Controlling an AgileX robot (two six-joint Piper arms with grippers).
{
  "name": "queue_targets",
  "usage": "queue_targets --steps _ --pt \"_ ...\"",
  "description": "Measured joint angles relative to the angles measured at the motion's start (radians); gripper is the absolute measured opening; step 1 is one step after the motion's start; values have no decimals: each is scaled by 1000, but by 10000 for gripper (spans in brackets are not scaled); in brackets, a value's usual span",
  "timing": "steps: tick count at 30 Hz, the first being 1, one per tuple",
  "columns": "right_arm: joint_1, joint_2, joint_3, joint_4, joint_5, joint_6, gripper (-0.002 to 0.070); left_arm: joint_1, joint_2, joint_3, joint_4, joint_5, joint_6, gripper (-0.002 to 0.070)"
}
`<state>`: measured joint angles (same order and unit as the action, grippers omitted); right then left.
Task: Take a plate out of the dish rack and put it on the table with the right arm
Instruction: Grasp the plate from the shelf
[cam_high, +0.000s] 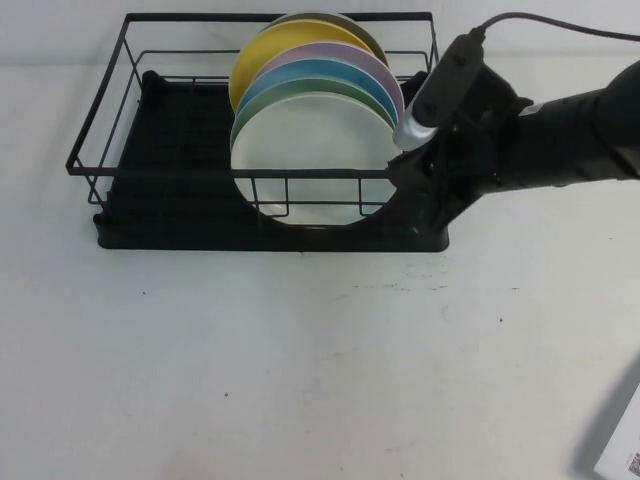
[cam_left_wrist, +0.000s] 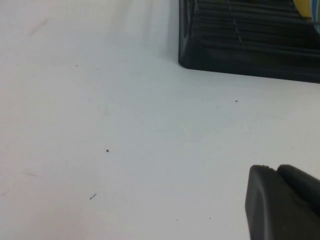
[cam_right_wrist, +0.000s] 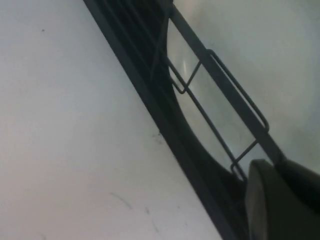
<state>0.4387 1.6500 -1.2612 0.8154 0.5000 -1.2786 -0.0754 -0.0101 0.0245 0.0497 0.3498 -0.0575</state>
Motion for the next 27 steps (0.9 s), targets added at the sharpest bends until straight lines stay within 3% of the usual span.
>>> queue_targets --steps 13,27 --pt "12 131 -145 0 -117 -98 221 0 0 0 0 0 0 -4" --pt "21 281 -310 -42 -148 -98 239 0 0 0 0 0 0 -4"
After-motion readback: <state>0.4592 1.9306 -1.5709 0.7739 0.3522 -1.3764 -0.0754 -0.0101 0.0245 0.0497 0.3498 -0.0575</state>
